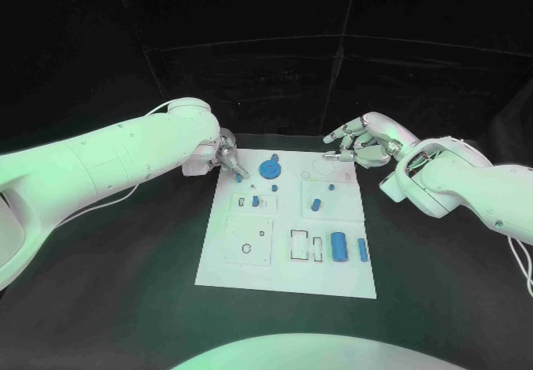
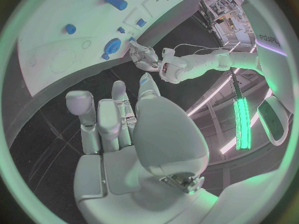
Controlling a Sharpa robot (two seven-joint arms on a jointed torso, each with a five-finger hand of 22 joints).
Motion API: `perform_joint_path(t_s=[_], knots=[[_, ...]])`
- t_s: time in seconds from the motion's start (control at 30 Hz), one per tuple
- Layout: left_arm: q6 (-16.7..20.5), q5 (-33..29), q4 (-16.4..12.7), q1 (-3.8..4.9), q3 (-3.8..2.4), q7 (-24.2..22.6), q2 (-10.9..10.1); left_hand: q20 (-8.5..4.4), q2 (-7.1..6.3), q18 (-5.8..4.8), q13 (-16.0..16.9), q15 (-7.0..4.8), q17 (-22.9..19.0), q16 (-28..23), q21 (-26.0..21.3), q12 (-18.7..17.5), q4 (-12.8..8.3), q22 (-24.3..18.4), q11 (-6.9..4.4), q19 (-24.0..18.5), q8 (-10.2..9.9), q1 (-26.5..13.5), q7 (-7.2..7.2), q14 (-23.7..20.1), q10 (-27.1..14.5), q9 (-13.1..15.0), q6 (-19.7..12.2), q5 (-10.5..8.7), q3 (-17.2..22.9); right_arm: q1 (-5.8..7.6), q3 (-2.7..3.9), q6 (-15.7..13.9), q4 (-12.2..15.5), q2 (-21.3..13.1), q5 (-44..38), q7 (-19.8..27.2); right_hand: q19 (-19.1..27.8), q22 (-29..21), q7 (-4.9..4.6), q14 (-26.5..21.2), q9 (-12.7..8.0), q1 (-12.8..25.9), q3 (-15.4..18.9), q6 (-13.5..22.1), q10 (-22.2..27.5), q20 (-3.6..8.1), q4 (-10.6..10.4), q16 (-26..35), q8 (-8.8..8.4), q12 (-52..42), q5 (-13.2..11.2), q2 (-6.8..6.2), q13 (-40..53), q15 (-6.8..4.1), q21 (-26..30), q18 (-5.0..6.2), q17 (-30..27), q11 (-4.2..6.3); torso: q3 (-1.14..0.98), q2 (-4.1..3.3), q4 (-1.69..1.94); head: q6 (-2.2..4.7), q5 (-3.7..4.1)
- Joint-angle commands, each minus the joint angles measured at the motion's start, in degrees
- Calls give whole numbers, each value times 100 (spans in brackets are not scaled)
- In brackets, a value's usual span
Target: Assemble the parts on the task board
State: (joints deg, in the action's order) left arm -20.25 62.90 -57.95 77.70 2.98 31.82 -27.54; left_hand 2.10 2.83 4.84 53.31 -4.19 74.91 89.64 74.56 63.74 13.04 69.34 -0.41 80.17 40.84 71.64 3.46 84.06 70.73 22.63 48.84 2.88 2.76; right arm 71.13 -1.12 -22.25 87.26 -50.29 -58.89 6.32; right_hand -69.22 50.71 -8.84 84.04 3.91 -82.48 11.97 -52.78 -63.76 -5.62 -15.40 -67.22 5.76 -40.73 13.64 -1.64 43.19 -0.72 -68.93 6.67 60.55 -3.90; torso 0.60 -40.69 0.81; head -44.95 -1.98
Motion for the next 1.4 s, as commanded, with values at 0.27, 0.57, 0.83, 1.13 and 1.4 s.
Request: perform_joint_path(t_s=[0.27,0.57,0.83,1.13,1.4], knots=[[-57,-116,-4,8,-2,-156,-14,-15,119,-23,63,-30,1509,36,39,73,-274,58,-72,33,-44,392,-53,594,74,-45,93,-4,288,10,3,46,0,12,14,30,36,-5,-3,-40,4,-13,36,30,48,7,3,26,22,39,17,58,-5,3,31,94,-9,8,-2,2,1,-12,5],[81,-118,-28,5,-1,-217,-28,-50,200,-29,59,-67,1509,36,57,47,-631,97,-115,48,-111,827,-94,594,96,-95,96,1,770,10,3,45,-3,21,14,34,35,-5,-3,-40,4,-12,37,30,48,7,2,27,22,39,17,59,-6,3,31,94,-10,8,-2,4,0,-12,2],[411,-118,-273,-2,-1,-453,-188,-42,-125,-40,38,-45,1509,36,84,14,-876,156,-89,71,-126,799,-62,594,192,-119,136,-1,1503,10,3,46,-6,21,14,39,33,-5,-3,-40,4,-11,40,30,47,7,1,31,24,39,17,62,-10,3,33,93,-12,7,1,7,9,-12,0],[934,-264,-963,-10,-1,-659,-621,-32,-580,-56,51,-35,1509,36,138,21,-1094,262,-89,120,-101,463,-51,594,334,-124,218,38,2545,10,3,48,-23,20,24,45,33,-5,-3,-40,4,-11,40,30,47,7,1,31,24,39,17,62,-10,3,33,93,-12,7,4,16,25,-8,-27],[1314,-406,-1661,-61,2,-722,-1070,-34,-714,-65,81,-42,1509,36,168,47,-1177,314,-95,146,-67,320,-59,594,392,-107,241,56,2858,10,2,53,-46,25,42,50,33,-5,-3,-40,4,-11,40,30,47,7,1,31,24,39,17,62,-10,3,33,93,-12,7,9,38,44,-25,-45]])
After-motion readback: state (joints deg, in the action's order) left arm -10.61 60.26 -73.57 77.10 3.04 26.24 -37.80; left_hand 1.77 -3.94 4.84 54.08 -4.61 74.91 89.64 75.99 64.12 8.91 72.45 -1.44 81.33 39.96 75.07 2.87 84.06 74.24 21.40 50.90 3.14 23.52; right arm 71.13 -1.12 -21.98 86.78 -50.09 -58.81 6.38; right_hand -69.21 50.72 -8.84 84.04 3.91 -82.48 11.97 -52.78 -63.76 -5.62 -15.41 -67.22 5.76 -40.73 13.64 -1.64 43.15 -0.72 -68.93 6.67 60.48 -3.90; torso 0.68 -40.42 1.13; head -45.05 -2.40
